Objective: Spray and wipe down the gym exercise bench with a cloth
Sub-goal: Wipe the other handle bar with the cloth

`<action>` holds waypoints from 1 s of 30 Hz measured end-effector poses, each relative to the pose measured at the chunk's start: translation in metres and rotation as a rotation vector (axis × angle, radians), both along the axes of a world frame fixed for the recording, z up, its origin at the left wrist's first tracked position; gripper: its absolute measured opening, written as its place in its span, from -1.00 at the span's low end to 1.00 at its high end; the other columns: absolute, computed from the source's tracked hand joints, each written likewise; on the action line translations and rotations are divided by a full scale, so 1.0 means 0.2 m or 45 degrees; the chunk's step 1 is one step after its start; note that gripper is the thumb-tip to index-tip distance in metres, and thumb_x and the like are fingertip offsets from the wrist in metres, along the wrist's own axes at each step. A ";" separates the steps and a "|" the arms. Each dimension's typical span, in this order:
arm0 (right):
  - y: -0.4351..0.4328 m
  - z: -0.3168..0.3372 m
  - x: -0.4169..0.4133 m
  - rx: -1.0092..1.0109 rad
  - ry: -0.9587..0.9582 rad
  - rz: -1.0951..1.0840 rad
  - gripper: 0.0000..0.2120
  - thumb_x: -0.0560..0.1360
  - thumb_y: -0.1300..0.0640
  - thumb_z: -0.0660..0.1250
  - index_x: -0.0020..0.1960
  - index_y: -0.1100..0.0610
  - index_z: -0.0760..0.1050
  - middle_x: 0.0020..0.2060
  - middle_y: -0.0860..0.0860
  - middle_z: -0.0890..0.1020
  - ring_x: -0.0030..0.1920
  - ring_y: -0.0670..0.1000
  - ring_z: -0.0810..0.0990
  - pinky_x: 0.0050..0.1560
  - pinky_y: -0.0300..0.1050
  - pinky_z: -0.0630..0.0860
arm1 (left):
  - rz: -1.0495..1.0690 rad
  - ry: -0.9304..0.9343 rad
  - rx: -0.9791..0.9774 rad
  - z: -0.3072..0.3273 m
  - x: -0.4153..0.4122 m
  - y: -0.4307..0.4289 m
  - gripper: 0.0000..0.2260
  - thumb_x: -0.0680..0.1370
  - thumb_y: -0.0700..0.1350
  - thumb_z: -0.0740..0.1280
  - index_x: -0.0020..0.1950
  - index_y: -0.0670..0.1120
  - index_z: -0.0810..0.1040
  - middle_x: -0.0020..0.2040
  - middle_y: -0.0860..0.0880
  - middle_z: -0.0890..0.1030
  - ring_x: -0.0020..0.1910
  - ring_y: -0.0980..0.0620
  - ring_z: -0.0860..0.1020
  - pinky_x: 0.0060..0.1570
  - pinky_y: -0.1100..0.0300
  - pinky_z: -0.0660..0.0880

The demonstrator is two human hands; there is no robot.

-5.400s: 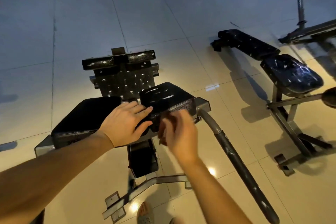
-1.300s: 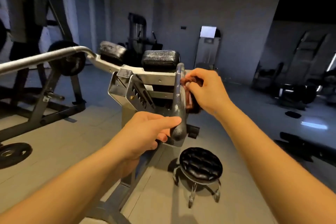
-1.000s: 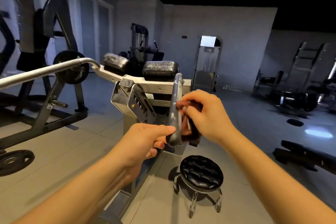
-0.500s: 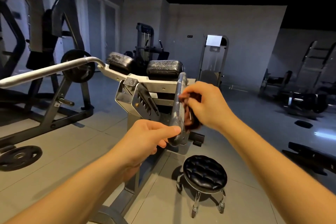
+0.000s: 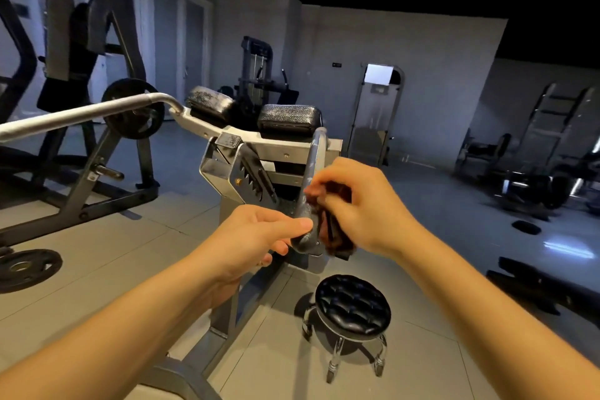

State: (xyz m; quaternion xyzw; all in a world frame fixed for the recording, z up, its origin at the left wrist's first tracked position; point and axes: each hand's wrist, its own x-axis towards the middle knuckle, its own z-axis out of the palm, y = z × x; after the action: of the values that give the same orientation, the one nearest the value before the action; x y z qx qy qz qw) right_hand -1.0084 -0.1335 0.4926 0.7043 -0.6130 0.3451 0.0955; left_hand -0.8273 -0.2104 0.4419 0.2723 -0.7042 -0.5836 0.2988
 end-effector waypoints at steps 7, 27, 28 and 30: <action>-0.27 0.14 -0.12 0.022 0.054 -0.218 -0.85 0.58 0.21 0.40 0.03 0.01 0.70 -0.06 -0.12 0.63 0.02 -0.06 0.57 0.11 -0.14 0.52 | 0.050 0.023 -0.009 -0.03 -0.01 0.01 -0.78 0.51 0.15 0.45 -0.16 0.04 0.77 -0.37 0.11 0.59 -0.19 0.08 0.51 -0.10 0.14 0.40; -0.06 0.05 0.00 0.018 0.048 -0.086 -0.82 0.58 0.21 0.39 0.08 0.00 0.70 -0.04 -0.19 0.60 0.05 -0.11 0.56 0.13 -0.23 0.48 | 0.097 0.218 0.077 -0.06 -0.02 0.08 -0.74 0.56 0.06 0.40 -0.19 -0.07 0.75 -0.41 0.14 0.53 -0.33 0.11 0.38 -0.24 0.18 0.31; -0.16 0.09 -0.07 0.005 0.051 -0.164 -0.81 0.58 0.22 0.39 0.07 0.00 0.71 -0.03 -0.16 0.62 0.05 -0.08 0.56 0.15 -0.18 0.49 | 0.109 0.222 0.068 -0.07 -0.02 0.08 -0.73 0.57 0.05 0.40 -0.17 -0.11 0.74 -0.42 0.15 0.53 -0.35 0.13 0.38 -0.23 0.21 0.31; -0.39 0.18 -0.26 0.056 0.068 -0.339 -0.82 0.57 0.23 0.39 0.08 0.04 0.72 -0.01 -0.03 0.69 0.04 0.03 0.60 0.13 -0.06 0.52 | 0.127 0.214 0.050 -0.07 -0.03 0.09 -0.70 0.58 0.05 0.39 -0.17 -0.14 0.72 -0.43 0.15 0.51 -0.39 0.19 0.39 -0.21 0.22 0.32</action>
State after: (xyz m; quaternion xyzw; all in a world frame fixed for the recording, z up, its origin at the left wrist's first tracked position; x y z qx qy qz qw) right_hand -1.0603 -0.2106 0.5282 0.6275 -0.7058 0.2970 0.1411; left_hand -0.8331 -0.1930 0.4278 0.2629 -0.6506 -0.6026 0.3801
